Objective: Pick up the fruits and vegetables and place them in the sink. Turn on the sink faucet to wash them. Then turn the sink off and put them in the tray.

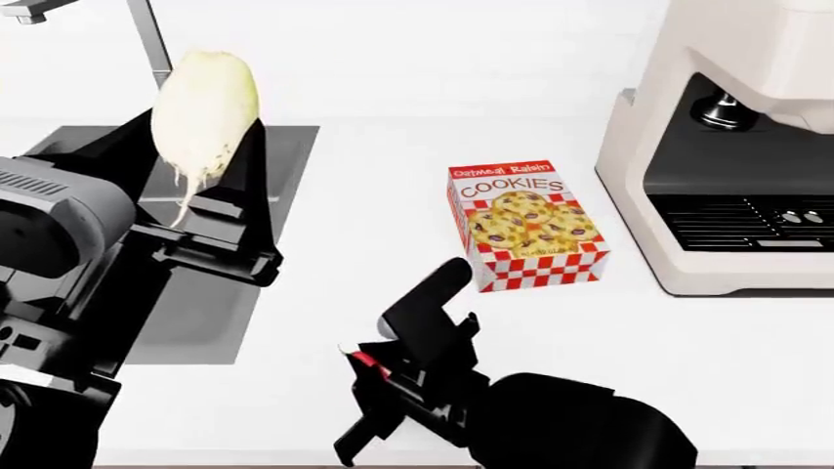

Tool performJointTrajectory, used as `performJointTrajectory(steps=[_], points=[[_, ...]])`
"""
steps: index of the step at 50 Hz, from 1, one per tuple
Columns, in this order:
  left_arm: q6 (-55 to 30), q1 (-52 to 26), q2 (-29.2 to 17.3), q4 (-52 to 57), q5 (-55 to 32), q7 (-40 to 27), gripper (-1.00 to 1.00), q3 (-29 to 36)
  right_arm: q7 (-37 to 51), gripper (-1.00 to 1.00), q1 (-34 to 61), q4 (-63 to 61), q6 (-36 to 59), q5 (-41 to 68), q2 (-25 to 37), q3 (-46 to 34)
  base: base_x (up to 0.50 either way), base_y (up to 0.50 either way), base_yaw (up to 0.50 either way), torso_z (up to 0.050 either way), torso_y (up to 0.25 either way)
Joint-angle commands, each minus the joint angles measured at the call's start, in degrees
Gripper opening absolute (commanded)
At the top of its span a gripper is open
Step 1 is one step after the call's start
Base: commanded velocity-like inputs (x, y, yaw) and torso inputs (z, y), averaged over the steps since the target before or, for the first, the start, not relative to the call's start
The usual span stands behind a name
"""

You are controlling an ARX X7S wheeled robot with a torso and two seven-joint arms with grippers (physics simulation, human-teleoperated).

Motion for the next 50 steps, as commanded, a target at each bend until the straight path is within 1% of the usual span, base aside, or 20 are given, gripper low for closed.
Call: performJointTrajectory(steps=[1,9,18,23,29,31,33,37,40,44,50], points=[[0.7,-0.2,-0.3,0.2,-0.7,-1.0,-1.00,-0.6,5.3,-1.00,0.6,-4.9,6.5,2.7,1.8,3.9,0.00,0.00,0.00,0.000,0.000],[0.9,0.1,-0.5,0.4,-1.3,-1.5,-1.00,-0.7,10.0,-1.00,3.2,-10.5,9.5,7.9,1.7,11.6,0.00,0.00,0.00,0.000,0.000],[1.4,0.9,-0.7,0.7,-1.9,-1.9,-1.00,-0.8,17.9,-1.00,5.6,-16.3,14.6,15.6,1.8,20.9,0.00,0.00,0.00,0.000,0.000],[1.8,2.2,-0.8,0.7,-1.7,-1.8,-1.00,-0.6,23.7,-1.00,7.9,-16.9,18.1,21.1,1.9,26.8,0.00,0.00,0.00,0.000,0.000],[2.2,3.0,-1.0,0.4,-1.5,-1.8,-1.00,-0.5,31.8,-1.00,13.4,-15.2,23.5,27.8,2.3,32.1,0.00,0.00,0.00,0.000,0.000],[2.0,2.8,-1.2,0.3,-1.9,-2.0,-1.00,-0.5,35.4,-1.00,16.1,-14.5,25.5,31.0,2.5,33.7,0.00,0.00,0.00,0.000,0.000],[1.4,2.1,-1.6,0.3,-3.1,-2.8,-1.00,-1.2,41.1,-1.00,19.2,-13.7,27.8,37.2,3.0,35.3,0.00,0.00,0.00,0.000,0.000],[0.6,1.4,-2.5,0.5,-5.0,-3.9,-1.00,-2.3,54.6,-1.00,23.8,-12.4,26.9,51.4,6.3,34.3,0.00,0.00,0.00,0.000,0.000],[0.4,1.4,-2.9,0.8,-5.9,-4.5,-1.00,-2.9,60.8,-1.00,25.1,-13.0,24.5,57.5,8.9,32.8,0.00,0.00,0.00,0.000,0.000],[0.1,1.2,-3.4,1.3,-7.2,-5.4,-1.00,-3.5,63.9,-1.00,25.3,-14.3,22.6,60.0,10.5,32.2,0.00,0.23,0.00,0.000,0.000],[0.2,1.3,-3.7,1.3,-7.3,-5.7,-1.00,-3.3,64.5,-1.00,24.2,-15.6,21.5,60.7,11.5,32.2,0.00,0.50,0.00,0.000,0.000]])
